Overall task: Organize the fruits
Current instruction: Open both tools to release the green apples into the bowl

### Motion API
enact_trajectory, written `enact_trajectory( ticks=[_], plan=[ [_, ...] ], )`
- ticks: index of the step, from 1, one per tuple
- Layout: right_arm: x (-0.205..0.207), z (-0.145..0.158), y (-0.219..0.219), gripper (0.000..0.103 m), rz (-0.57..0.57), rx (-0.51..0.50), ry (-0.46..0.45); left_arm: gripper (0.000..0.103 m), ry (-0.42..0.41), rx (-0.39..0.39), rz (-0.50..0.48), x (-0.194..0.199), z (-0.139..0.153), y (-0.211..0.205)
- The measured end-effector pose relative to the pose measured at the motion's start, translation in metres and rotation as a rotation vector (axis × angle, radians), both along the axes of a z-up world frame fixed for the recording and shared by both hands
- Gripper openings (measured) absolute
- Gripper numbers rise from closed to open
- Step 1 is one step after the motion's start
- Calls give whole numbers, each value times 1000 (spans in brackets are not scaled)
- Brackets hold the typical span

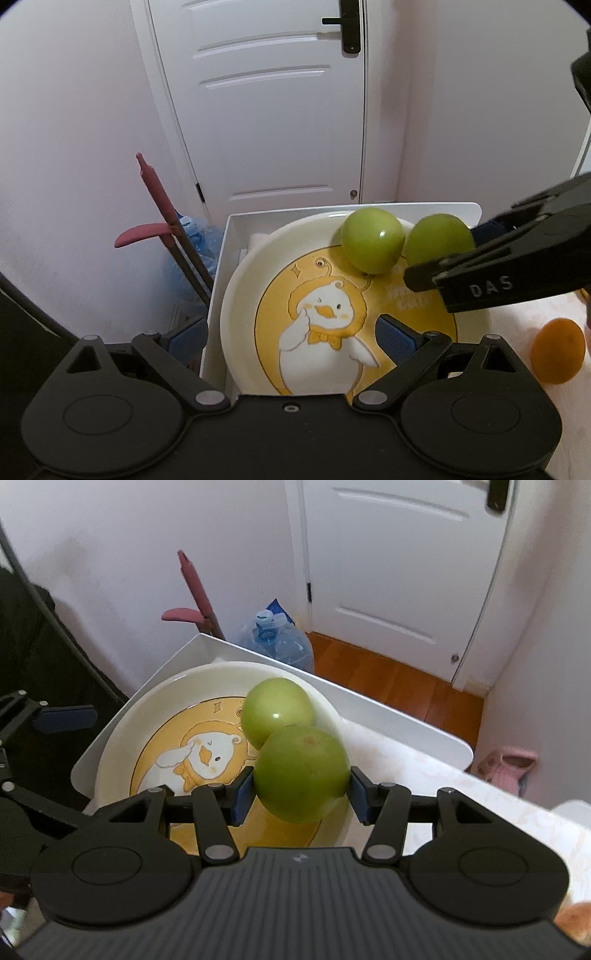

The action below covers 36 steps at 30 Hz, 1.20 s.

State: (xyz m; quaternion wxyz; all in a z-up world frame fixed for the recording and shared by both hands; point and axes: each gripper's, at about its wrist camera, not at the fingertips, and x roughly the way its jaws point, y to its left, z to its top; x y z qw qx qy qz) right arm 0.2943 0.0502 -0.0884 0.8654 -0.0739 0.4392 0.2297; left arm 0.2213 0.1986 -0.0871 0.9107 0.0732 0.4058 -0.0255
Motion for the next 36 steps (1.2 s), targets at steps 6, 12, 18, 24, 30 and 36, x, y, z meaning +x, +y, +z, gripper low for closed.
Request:
enact_trajectory(
  ticks=[6,12,18,24,30,36],
  plan=[
    [-8,2,3,84,2,-20,-64,99,1,3,-2,-9,-1,2],
    [-13,9,-4,103,-41,13,-79,99,7,-1,2,-13,-3,2],
    [-28,26,-12,103,-82,41,-88,99,13,-5,12,-18,-1,3],
    [-48,45,-23,103,-115,67,-106,99,-10,-19,16,-23,13,2],
    [-76,68,-44,103,-169,67,-145,99,-42,-19,0,-36,33,-7],
    [-108,91,-91,103,-215,99,-164,99,-71,-37,-10,-53,54,-22]
  ],
)
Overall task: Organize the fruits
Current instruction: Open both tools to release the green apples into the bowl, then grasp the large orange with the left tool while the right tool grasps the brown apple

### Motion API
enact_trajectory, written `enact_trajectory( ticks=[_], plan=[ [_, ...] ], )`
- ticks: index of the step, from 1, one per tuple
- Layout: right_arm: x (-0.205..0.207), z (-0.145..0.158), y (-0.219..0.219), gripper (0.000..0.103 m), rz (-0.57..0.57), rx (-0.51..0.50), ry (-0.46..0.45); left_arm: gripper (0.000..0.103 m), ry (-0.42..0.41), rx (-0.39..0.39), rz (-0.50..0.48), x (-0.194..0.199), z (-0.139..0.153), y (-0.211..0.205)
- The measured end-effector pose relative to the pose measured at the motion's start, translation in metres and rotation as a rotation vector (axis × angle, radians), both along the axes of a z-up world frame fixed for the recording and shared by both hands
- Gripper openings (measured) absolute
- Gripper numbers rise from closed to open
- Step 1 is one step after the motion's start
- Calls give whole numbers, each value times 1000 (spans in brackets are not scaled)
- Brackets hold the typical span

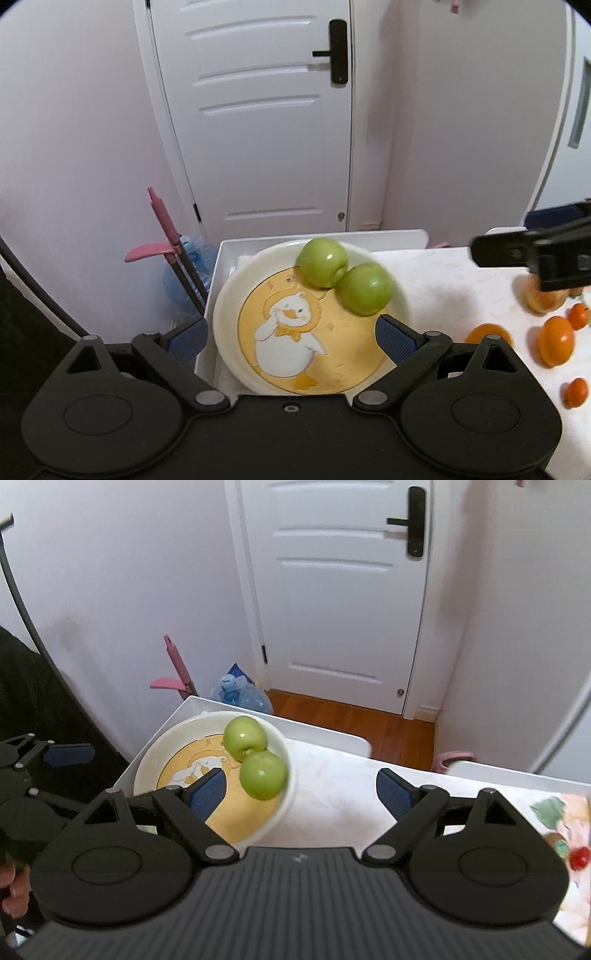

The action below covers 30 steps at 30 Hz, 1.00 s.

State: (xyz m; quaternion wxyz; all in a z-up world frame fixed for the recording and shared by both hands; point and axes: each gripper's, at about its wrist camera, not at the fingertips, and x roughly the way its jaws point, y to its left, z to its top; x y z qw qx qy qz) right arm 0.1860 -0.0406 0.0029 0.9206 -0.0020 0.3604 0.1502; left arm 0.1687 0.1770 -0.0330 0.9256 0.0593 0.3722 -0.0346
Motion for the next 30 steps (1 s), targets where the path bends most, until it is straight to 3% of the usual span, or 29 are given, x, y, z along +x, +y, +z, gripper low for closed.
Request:
enact_trajectory(
  ticks=[6,13,20,30],
  plan=[
    [-26,7,-59,103,-57,-14,-11,100,-39,-4,-16,-16,17,-30],
    [-41,-2,-116,103,-89,-36,-2,100,-29,-7,-21,-27,20,-77],
    [-36,-19,-158,103,-48,-29,16,100,-5,3,29,-34,8,-120],
    [-11,-58,-183,103,43,-42,44,100,26,1,116,-28,-28,-167]
  ],
)
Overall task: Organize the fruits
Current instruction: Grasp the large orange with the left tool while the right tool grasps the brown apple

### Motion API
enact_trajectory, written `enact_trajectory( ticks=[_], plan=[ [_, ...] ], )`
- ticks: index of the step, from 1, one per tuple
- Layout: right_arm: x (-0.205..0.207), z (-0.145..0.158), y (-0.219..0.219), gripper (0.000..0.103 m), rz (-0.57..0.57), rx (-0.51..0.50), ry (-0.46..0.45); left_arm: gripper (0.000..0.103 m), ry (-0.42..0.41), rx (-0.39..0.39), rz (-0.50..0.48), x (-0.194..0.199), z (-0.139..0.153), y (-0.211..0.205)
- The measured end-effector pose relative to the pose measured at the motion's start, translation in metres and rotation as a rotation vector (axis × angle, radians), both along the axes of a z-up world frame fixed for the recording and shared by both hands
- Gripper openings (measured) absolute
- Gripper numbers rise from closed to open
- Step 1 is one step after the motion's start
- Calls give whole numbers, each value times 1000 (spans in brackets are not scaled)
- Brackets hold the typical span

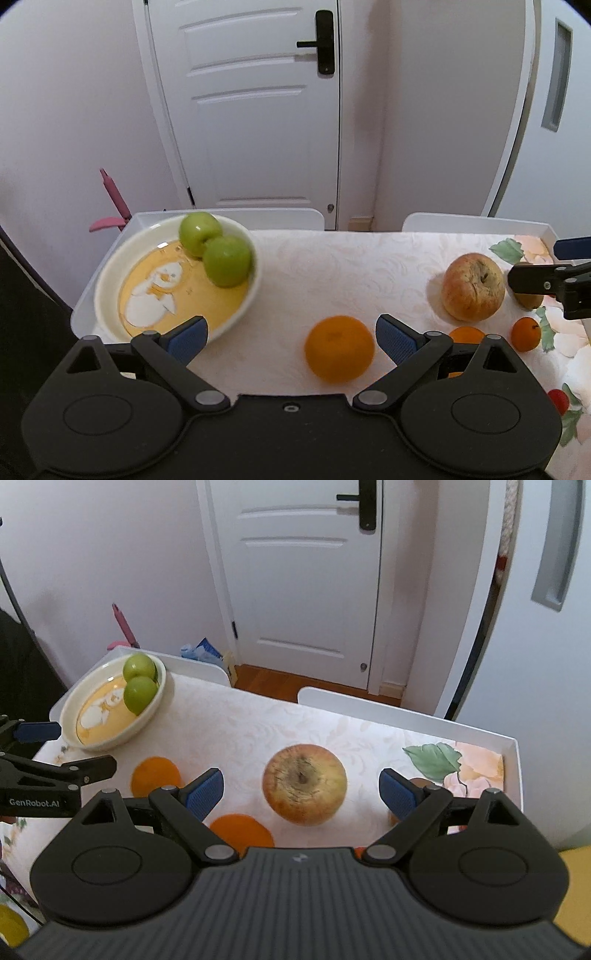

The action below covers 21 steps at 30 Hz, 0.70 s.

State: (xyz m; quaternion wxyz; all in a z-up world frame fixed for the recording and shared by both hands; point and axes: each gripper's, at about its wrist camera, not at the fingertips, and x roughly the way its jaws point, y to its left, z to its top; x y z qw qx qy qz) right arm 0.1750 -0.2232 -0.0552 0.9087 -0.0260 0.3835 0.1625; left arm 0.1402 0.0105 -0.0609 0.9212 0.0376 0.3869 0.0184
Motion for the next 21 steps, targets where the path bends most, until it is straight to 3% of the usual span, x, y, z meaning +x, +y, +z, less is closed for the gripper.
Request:
enact_trajectory(
  ticks=[14,21],
  plan=[
    [34,-51,-5,103,66,38,48,98,37,-1,113,24,-55,-29],
    [43,-63,1,103,76,43,71,87,48,-26,128,34,-67,-34]
  ],
)
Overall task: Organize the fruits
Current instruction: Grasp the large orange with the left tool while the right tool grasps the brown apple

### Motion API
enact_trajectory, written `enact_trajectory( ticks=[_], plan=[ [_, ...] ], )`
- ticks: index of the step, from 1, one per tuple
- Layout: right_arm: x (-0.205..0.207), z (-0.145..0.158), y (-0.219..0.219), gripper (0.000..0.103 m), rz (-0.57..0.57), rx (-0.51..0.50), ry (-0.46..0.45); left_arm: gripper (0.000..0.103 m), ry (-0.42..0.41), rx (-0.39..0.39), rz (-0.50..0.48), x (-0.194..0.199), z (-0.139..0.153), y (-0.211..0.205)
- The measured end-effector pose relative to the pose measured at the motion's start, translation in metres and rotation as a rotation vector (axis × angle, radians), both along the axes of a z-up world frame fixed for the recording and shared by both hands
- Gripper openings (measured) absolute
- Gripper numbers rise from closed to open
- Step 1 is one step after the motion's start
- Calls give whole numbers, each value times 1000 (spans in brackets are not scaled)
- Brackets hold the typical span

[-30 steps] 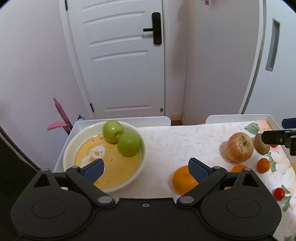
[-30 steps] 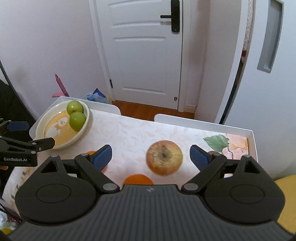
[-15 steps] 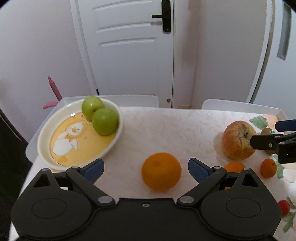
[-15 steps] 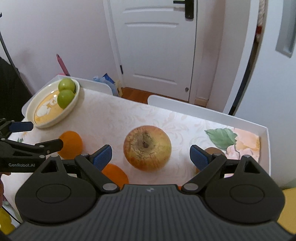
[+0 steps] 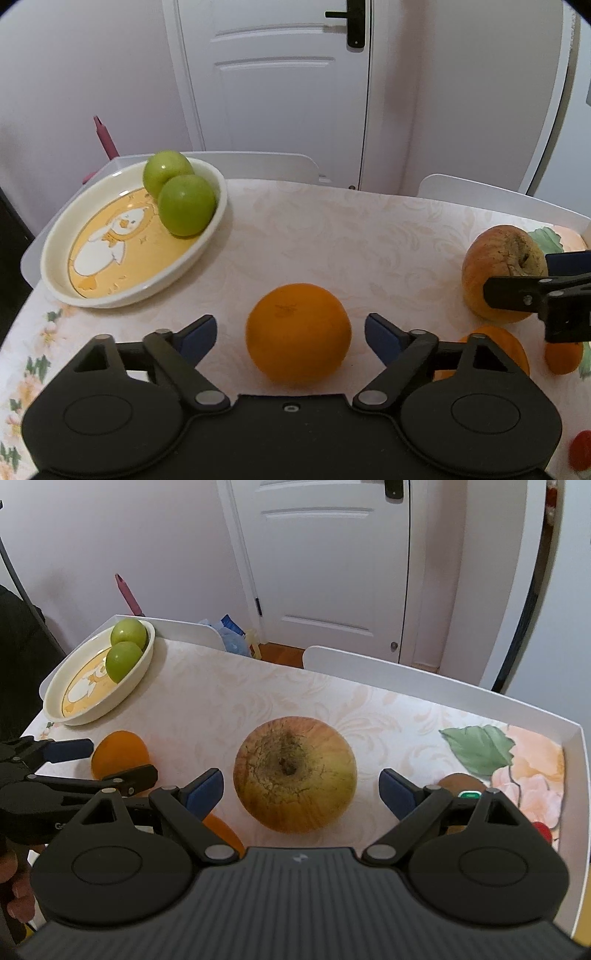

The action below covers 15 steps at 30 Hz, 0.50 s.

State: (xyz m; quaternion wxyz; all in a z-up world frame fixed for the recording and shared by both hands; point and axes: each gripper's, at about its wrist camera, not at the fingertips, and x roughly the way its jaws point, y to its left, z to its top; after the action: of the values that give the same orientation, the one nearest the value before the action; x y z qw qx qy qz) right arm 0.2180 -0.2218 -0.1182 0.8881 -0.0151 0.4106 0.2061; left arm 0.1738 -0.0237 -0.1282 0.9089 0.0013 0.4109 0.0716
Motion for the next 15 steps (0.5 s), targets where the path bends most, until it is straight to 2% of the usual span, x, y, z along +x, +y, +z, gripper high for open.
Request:
enact_trajectory(
  ticks=[4,15],
  plan=[
    [3,-2,2,103,-1,9,12,65,17,-19,6,3,-5,0],
    [6,-6,7,103,7,-11,18,64,14,-10,-4,-1,-5,-1]
  ],
)
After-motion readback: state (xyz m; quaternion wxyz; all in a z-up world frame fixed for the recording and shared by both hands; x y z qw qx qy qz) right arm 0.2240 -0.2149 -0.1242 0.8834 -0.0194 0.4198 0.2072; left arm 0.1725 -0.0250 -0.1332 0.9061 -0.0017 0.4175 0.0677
